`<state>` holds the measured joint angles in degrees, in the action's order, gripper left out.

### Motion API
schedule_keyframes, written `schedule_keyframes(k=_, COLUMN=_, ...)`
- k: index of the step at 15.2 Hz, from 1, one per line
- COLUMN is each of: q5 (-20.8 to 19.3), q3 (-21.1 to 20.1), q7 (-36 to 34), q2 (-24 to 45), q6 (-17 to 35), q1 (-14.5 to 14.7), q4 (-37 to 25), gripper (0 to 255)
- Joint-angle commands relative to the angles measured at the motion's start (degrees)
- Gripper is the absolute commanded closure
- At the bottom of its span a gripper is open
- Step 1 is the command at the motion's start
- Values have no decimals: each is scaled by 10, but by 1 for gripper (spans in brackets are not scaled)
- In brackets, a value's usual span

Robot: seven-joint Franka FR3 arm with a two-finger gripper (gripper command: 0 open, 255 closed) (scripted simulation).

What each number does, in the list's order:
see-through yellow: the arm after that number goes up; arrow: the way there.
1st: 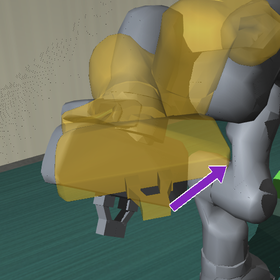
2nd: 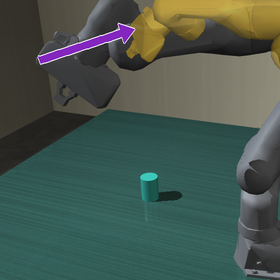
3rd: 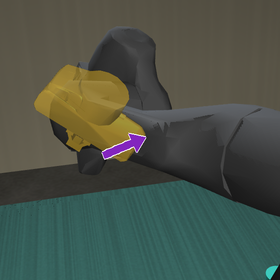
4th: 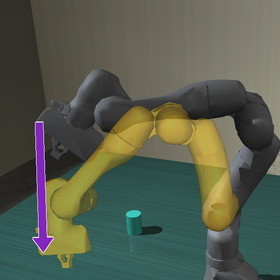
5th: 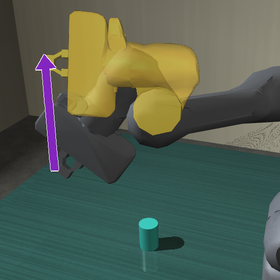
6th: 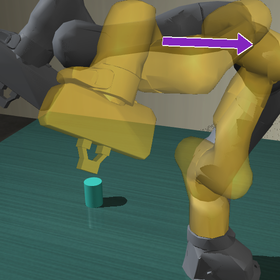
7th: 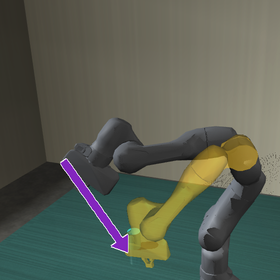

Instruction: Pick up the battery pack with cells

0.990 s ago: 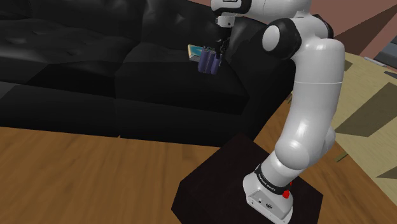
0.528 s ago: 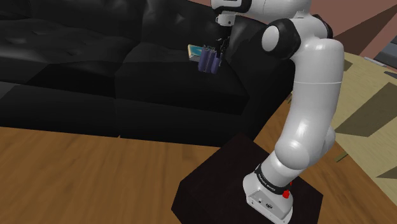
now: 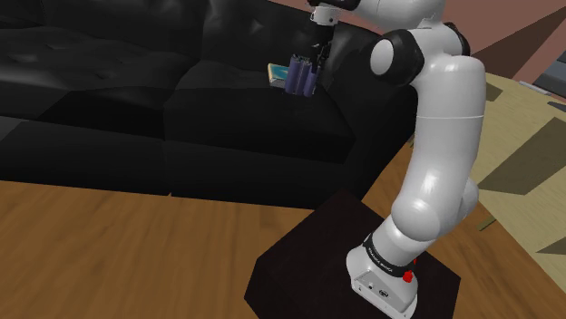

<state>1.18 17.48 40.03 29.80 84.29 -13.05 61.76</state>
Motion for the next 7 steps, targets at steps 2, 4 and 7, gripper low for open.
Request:
schedule_keyframes(k=2, q5=3, q3=0, q7=3, q2=11, q6=-31, q1=-5, q4=-43, gripper=255)
schedule_keyframes(k=4, q5=5, q3=0, q7=5, q2=21, q6=-54, q1=-10, q4=-76, gripper=255)
schedule_keyframes(k=7, q5=7, q3=0, q7=6, q2=28, q6=-67, q1=-13, q4=-96, gripper=255)
